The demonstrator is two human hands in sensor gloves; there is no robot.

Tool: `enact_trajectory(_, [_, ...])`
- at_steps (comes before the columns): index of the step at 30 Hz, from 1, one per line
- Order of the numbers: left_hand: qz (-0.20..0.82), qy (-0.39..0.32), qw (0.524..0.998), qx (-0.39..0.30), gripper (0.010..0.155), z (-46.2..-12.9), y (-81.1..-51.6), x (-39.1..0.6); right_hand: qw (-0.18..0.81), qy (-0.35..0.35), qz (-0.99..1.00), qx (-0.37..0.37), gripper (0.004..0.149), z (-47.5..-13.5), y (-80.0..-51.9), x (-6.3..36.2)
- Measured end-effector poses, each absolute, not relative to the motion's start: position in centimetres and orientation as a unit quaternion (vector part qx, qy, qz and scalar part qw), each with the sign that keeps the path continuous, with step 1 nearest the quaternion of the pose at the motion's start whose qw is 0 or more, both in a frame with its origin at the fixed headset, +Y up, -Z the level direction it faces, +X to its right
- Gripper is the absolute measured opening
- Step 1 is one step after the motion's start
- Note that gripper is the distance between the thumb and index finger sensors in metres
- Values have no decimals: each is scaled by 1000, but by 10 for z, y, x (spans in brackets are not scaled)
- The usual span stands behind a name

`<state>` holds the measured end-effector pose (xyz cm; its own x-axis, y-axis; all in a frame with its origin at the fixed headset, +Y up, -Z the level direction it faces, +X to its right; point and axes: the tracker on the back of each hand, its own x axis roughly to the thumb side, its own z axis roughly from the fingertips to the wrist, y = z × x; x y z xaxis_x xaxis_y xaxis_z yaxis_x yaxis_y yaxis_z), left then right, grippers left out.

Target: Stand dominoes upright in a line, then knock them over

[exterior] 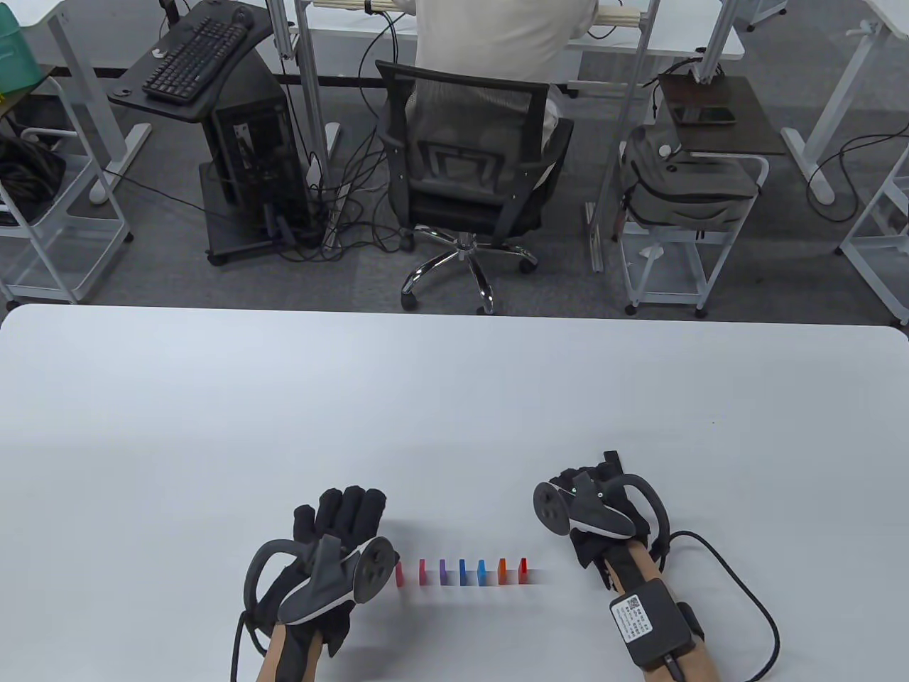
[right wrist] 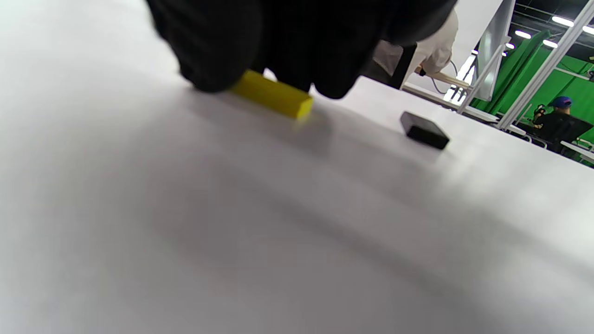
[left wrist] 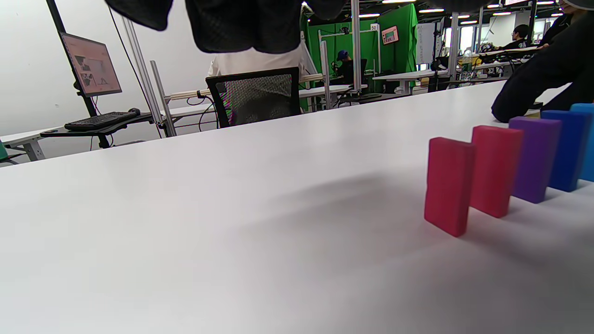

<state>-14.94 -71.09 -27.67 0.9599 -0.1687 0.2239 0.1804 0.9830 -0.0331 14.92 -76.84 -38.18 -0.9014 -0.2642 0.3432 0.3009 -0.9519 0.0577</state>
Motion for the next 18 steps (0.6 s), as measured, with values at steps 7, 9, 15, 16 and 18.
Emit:
enact_trajectory(7, [-88, -111, 990, -26, 80, -277, -711, -149, 190, -88, -964, -163, 49, -380, -769, 141])
enact_trajectory(9, [-88, -112, 990, -24, 79, -277, -711, -149, 182, -80, -966, -163, 50, -377, -764, 141])
enact_trajectory(15, [-87, -113, 990, -19, 80, -277, -710, -148, 143, -58, -973, -170, 52, -361, -743, 148])
enact_trajectory(16, [-87, -113, 990, -19, 80, -277, -710, -148, 140, -53, -973, -174, 53, -358, -741, 149])
enact_trajectory(18, [-88, -114, 989, -18, 79, -277, -710, -148, 130, -42, -974, -182, 54, -349, -734, 151])
